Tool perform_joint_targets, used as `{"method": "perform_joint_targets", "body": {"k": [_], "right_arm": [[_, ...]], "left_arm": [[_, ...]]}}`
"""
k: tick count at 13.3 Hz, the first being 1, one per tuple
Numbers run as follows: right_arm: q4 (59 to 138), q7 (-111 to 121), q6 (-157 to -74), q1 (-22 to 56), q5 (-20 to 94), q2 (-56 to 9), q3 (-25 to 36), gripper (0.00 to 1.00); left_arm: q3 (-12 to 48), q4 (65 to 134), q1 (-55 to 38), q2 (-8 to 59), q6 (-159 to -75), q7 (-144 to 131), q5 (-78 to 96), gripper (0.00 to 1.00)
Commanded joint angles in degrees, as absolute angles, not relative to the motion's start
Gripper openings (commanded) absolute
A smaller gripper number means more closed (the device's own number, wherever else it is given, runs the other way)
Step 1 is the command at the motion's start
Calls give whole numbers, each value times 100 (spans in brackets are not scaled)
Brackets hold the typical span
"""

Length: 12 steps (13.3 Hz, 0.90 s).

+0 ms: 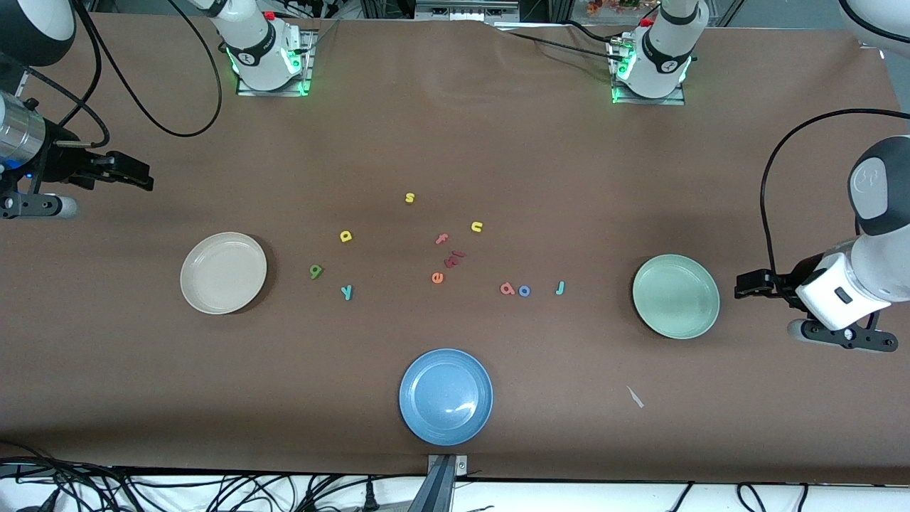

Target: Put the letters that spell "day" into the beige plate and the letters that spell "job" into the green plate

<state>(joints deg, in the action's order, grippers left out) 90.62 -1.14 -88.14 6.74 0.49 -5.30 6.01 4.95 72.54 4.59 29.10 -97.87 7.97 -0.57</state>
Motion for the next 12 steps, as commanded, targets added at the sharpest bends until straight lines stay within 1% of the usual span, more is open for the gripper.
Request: {"method": "perform_joint_targets", "body": {"k": [1,12], "right_arm": [[8938,9,-8623,607,70,-580,580,100],[8938,79,-8613,606,18,-571,580,100]], "left_arm": [[466,7286,466,2883,-9809,923,167,100],[466,7286,466,2918,-9817,932,158,100]]}}
